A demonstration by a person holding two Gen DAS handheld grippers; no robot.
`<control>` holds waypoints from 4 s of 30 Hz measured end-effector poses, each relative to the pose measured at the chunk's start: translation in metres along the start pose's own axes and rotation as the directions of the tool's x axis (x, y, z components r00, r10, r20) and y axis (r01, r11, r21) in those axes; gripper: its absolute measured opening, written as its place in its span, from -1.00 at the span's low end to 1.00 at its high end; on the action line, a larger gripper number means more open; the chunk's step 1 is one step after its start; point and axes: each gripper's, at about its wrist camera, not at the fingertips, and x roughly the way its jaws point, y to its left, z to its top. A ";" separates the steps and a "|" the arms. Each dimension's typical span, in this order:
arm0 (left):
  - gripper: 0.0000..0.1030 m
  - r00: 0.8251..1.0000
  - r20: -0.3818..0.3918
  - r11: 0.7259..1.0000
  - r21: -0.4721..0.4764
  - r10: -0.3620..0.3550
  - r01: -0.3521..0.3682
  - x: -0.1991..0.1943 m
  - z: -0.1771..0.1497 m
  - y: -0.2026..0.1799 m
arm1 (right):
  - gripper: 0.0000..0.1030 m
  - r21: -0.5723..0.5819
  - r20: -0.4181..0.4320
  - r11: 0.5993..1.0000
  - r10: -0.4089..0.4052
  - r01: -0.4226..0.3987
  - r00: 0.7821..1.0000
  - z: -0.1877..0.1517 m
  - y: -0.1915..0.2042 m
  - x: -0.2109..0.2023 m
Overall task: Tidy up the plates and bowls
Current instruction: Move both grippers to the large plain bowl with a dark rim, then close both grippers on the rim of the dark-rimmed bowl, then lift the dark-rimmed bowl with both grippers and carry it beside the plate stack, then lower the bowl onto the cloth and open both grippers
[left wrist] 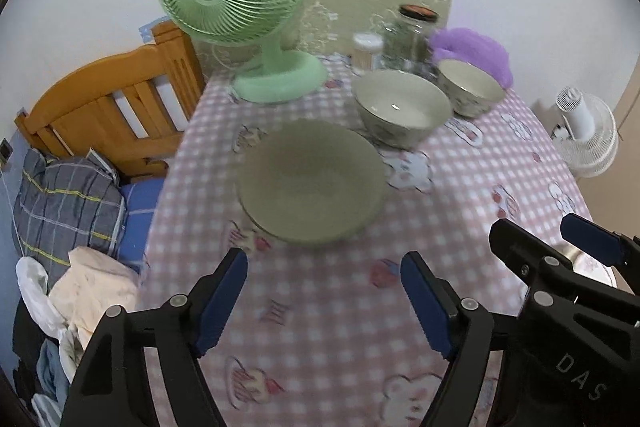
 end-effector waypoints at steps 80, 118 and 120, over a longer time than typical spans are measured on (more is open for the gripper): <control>-0.61 0.996 -0.087 1.000 -0.002 0.030 -0.030 -0.017 -0.061 -0.048 | -0.71 -0.020 -0.068 1.000 0.019 -0.020 0.998 -0.059 -0.018 -0.015; 0.26 0.991 -0.132 0.997 -0.082 0.000 -0.011 -0.012 -0.095 -0.077 | 0.00 -0.110 -0.134 0.988 0.098 -0.113 0.986 -0.090 -0.056 0.003; 0.47 0.993 -0.121 0.995 -0.092 0.013 -0.024 -0.016 -0.090 -0.071 | 0.03 -0.103 -0.122 0.989 0.095 -0.108 0.988 -0.084 -0.052 -0.004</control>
